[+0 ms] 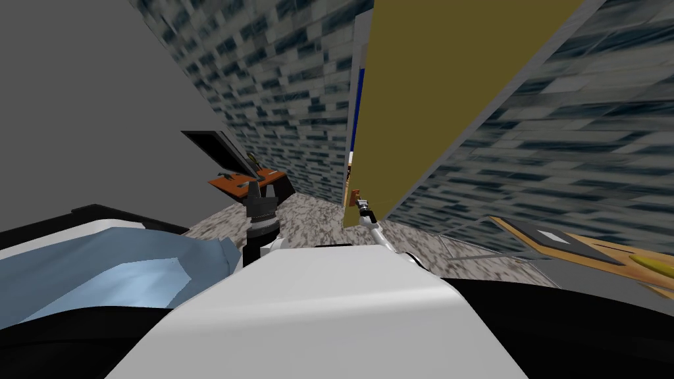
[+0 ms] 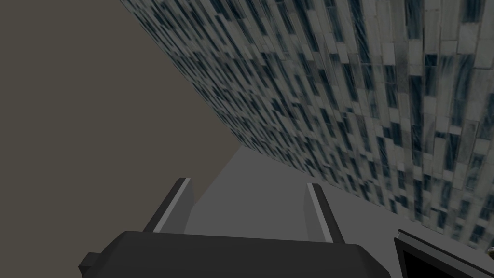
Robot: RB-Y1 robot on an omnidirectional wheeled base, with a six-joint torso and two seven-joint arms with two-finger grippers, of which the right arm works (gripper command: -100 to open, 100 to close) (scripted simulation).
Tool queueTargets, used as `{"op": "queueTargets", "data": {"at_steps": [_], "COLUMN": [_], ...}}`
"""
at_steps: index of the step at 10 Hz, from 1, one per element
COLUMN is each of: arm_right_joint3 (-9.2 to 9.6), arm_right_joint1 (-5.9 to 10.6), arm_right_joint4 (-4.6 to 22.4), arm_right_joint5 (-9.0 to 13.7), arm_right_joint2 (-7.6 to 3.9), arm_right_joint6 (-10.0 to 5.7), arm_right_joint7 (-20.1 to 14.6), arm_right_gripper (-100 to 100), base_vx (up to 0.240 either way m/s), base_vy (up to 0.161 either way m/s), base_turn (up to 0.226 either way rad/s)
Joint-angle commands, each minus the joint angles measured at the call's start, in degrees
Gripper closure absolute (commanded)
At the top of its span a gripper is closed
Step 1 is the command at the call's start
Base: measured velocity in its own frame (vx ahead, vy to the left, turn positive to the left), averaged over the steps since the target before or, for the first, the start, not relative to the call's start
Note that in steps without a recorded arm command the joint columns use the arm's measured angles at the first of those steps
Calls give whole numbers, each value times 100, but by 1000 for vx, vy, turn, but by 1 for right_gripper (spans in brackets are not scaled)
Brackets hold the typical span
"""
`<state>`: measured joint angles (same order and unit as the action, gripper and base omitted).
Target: Pull the door open
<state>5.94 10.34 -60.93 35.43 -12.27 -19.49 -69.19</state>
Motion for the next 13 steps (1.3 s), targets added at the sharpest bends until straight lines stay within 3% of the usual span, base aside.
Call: {"op": "queueTargets", "data": {"at_steps": [1, 7, 8, 9, 12, 13], "arm_right_joint3": [183, 340, 197, 107, 19, -44], "arm_right_joint1": [13, -40, -11, 47, 156, 36], "arm_right_joint4": [-83, -156, -69, -49, -52, -49], "arm_right_joint5": [-29, -45, -18, 37, 106, 111], "arm_right_joint2": [68, 59, -18, -46, -49, -133], "arm_right_joint6": [-40, -124, -102, 52, 275, 241], "arm_right_joint7": [-32, -109, -87, -92, -94, -100], "arm_right_gripper": [-100, -100, -100, -100, -100, -100], "base_vx": [-77, -61, -6, 32, 51, 30], "base_vy": [-48, -48, -38, 11, 68, 10], "base_turn": [53, 37, -43, -112, -45, -57]}}
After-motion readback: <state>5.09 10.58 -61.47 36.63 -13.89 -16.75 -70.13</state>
